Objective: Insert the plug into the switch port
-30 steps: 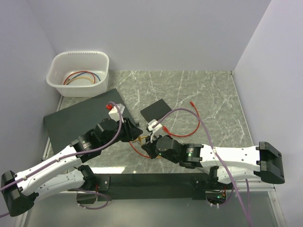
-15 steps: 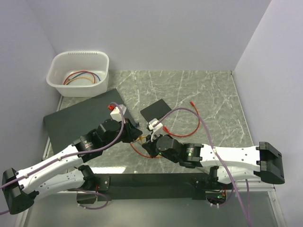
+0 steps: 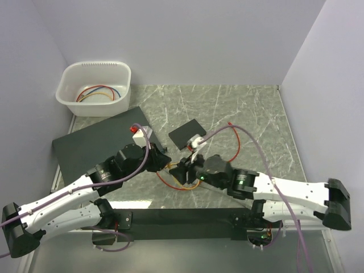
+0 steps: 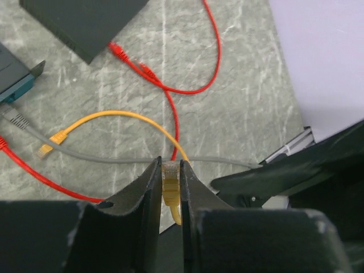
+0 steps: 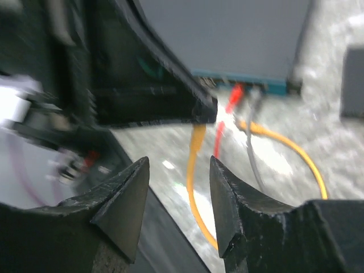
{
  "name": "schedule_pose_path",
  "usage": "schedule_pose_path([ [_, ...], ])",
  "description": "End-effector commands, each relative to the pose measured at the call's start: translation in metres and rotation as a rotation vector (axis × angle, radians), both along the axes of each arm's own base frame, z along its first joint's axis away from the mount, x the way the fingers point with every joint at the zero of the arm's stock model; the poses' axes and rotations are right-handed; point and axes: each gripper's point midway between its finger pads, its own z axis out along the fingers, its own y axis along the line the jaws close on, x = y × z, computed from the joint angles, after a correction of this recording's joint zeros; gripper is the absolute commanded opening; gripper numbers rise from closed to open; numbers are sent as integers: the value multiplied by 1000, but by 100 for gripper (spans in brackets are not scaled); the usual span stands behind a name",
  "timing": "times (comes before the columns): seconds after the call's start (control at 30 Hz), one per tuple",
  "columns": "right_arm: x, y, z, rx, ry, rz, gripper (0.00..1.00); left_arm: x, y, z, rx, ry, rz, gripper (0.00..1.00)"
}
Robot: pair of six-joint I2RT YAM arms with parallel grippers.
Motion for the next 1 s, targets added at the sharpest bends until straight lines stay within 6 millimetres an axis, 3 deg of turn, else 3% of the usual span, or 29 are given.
schedule_pose_path([
  [0.0, -3, -2, 53, 228, -30, 104, 54, -2, -10, 33, -77, -141, -76, 0],
  [0.03, -14, 0, 57, 251, -23, 182, 54, -5, -10, 39, -98, -166, -98, 1],
  [0.23, -28, 0, 69, 344, -13, 339, 52, -34, -22, 85, -277, -344, -279, 1],
  [0.4, -36, 0, 73, 389, -7, 392, 50, -50, -16, 105, -361, -429, -334, 0],
  [0.7, -37, -9, 84, 471, -7, 430, 48, -63, -14, 115, -409, -469, -391, 1],
  [0.97, -58, -15, 102, 565, -9, 577, 47, -72, -14, 119, -444, -498, -430, 1],
])
